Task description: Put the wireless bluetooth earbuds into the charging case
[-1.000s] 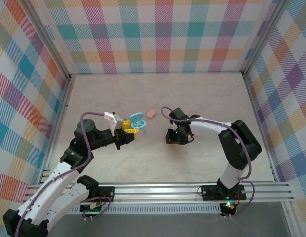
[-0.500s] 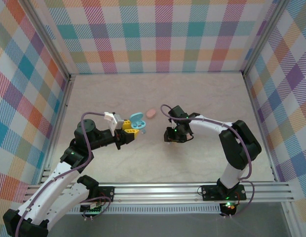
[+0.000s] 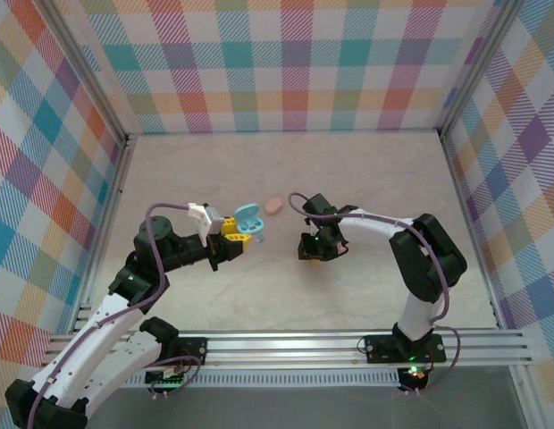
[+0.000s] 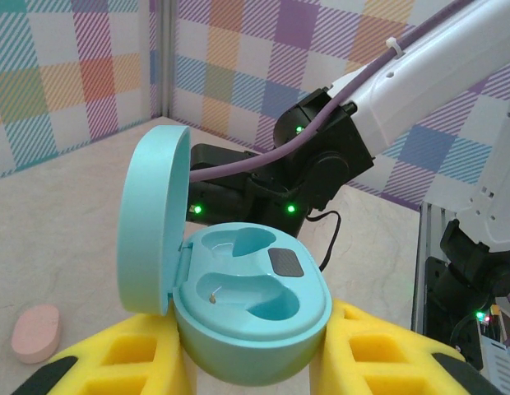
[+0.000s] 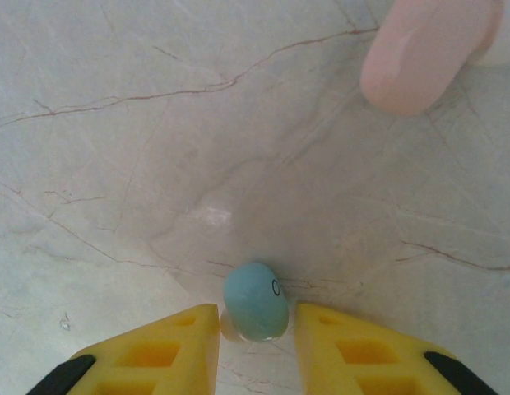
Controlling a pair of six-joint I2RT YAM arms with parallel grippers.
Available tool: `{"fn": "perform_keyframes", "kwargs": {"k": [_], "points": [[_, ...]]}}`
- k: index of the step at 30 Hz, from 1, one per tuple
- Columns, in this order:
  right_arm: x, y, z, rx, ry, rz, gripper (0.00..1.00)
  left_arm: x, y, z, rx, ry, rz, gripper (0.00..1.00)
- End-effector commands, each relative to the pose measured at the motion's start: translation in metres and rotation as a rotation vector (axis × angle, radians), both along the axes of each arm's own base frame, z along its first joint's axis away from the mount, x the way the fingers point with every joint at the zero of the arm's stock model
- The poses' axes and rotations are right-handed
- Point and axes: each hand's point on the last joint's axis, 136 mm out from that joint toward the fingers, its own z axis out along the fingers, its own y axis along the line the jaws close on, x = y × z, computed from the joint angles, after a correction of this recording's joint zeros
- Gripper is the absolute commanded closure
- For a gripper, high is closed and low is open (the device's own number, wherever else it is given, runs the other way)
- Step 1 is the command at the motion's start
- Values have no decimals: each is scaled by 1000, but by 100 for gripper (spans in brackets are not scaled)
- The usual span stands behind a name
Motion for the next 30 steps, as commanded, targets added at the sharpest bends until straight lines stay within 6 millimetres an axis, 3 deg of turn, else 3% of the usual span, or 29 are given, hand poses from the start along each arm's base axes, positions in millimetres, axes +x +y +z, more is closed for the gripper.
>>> {"fn": "perform_keyframes", "kwargs": {"k": [1, 12, 30], "points": [[-1, -3, -7, -43, 5, 23, 71, -6, 0, 11, -10, -37, -16, 80], [10, 1, 10, -60, -38, 74, 65, -6, 0, 13, -12, -41, -13, 80], [5, -2, -6, -98, -8, 151, 70, -6, 1, 14, -13, -41, -5, 80]]}}
